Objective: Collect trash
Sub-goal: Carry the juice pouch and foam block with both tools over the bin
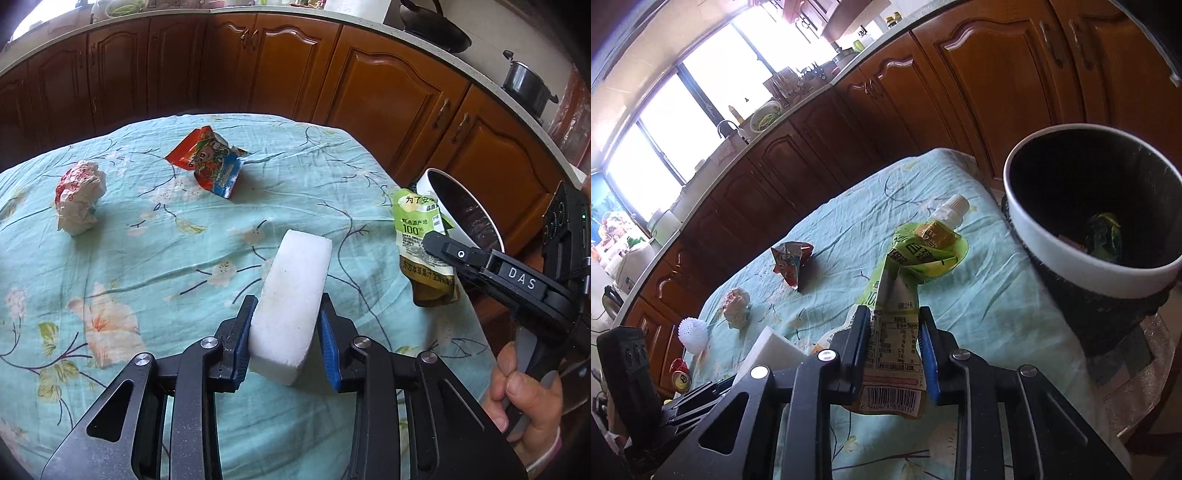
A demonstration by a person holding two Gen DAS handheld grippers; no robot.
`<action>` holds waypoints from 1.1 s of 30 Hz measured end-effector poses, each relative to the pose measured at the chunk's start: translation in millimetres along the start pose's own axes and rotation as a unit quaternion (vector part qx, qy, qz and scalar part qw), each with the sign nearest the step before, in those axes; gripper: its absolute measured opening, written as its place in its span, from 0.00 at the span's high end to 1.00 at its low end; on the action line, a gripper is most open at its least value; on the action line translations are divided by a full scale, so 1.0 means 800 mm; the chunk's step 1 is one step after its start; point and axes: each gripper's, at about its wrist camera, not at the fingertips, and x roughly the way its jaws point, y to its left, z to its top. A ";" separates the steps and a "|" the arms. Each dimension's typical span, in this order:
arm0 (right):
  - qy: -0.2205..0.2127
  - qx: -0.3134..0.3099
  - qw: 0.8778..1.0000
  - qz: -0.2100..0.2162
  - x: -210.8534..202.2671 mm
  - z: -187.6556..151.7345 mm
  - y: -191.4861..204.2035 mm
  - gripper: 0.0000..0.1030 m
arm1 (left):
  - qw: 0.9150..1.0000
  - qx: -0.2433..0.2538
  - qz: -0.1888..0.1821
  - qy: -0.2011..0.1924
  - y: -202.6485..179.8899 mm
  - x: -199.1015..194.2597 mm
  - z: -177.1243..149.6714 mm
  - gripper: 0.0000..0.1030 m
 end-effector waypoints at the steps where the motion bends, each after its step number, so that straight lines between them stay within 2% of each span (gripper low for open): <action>1: -0.004 -0.005 1.000 -0.003 -0.009 0.002 -0.001 0.75 | 1.000 0.002 -0.003 -0.003 -0.006 -0.002 0.001 0.71; 6: -0.018 -0.025 0.999 -0.023 -0.042 0.001 -0.012 0.75 | 1.000 0.016 -0.019 -0.015 -0.040 -0.005 0.012 0.71; 19: -0.053 -0.021 0.997 -0.058 -0.110 0.010 -0.069 0.75 | 0.997 0.061 -0.046 -0.022 -0.115 0.003 0.039 0.71; 33: -0.076 -0.022 0.991 -0.105 -0.129 0.046 -0.112 0.74 | 0.992 0.099 -0.076 -0.025 -0.199 0.025 0.076 0.71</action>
